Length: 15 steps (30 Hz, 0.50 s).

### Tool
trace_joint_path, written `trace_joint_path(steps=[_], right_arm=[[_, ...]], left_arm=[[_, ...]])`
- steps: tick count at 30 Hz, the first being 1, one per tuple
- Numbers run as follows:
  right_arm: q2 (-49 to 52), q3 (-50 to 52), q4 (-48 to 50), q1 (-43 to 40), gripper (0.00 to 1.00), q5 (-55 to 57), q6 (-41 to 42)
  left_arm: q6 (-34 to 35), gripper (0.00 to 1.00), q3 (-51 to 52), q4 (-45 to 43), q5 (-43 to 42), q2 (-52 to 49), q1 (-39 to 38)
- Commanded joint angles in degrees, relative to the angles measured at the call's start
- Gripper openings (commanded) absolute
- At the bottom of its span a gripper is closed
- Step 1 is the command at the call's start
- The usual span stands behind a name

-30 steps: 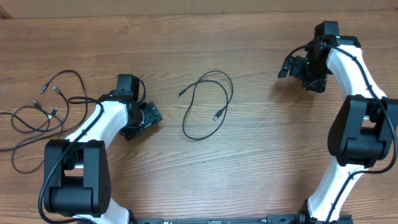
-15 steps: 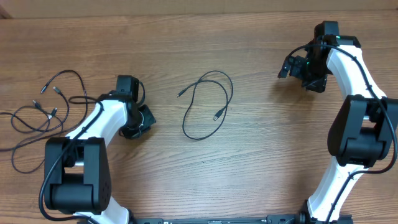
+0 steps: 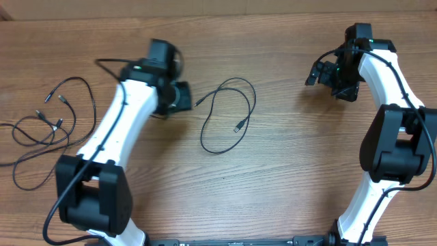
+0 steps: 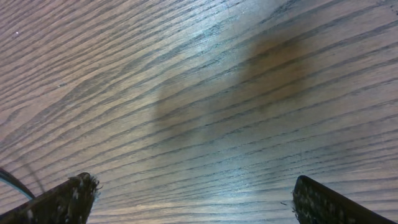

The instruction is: Untangle cables

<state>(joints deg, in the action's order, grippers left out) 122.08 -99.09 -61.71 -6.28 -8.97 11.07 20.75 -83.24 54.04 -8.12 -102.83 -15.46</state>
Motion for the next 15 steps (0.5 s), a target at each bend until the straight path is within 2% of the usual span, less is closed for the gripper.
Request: trace_joint_path(steps=[1, 6, 10, 11, 12, 15], right_arm=[[-1.84, -0.48, 0.13, 0.15, 1.0, 0.37, -0.28], [-1.84, -0.48, 0.13, 0.15, 1.0, 0.37, -0.28], [-1.86, -0.48, 0.13, 0.15, 1.0, 0.37, -0.28], [-1.84, -0.48, 0.13, 0.15, 1.0, 0.37, -0.28], [-1.84, -0.48, 0.13, 0.15, 1.0, 0.37, -0.28], [-1.86, -0.48, 0.13, 0.15, 1.0, 0.37, -0.28]], left_arm=[[-2.58, 0.48, 0.42, -0.96, 0.66, -1.9, -3.91], [-2.56, 0.56, 0.61, -1.62, 6.86, -6.14, -8.39], [-2.58, 0.57, 0.61, -1.77, 7.69, -10.8, -9.79], [-2.58, 0.54, 0.61, -1.75, 7.67, -11.69, -9.88], [-2.58, 0.45, 0.61, -1.57, 7.67, -12.83, -9.94], [-3.04, 0.13, 0.61, 0.09, 8.76, -15.78, -9.81]])
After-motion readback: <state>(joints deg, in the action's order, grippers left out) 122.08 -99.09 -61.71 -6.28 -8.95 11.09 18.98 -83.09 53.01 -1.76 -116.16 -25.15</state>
